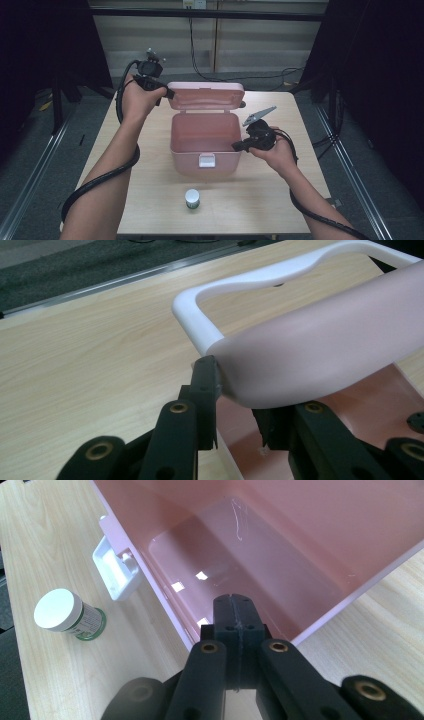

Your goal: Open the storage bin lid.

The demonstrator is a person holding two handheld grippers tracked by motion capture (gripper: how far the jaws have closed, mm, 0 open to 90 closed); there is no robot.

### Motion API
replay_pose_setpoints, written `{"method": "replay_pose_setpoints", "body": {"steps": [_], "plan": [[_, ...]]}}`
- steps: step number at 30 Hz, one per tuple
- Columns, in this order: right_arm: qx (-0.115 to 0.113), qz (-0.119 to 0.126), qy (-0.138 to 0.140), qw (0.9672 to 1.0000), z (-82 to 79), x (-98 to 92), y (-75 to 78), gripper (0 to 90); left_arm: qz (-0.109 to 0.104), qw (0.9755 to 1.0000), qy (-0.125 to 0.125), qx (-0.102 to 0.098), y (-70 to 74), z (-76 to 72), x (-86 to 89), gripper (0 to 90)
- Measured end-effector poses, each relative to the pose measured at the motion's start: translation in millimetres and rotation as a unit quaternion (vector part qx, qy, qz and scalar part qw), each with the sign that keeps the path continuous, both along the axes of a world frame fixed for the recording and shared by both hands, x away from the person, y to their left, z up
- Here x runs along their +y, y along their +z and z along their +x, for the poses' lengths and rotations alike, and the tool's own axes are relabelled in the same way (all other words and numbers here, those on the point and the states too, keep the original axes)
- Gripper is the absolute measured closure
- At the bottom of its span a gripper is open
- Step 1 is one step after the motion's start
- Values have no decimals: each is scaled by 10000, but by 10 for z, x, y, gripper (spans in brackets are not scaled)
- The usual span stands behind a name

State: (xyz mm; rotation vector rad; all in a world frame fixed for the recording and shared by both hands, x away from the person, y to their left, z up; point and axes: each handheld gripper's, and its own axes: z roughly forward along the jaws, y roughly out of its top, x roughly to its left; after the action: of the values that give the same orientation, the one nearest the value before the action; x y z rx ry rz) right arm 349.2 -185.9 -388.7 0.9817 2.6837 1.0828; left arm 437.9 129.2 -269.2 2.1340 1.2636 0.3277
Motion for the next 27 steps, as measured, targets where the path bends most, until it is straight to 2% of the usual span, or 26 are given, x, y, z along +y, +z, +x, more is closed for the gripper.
{"method": "replay_pose_setpoints", "body": {"steps": [3, 13, 27], "plan": [[-4, 4, 10, 10000, -8, 5, 1, 900, 86, 10000, 37, -27, 4, 14, -24, 747], [-81, -131, 38, 9999, -17, 28, 9, 900, 26, 9998, 191, 58, 12, 73, -27, 769], [-56, -67, 113, 9999, -24, 62, -37, 900, 30, 9992, 389, 117, 38, 193, -66, 800]]}}
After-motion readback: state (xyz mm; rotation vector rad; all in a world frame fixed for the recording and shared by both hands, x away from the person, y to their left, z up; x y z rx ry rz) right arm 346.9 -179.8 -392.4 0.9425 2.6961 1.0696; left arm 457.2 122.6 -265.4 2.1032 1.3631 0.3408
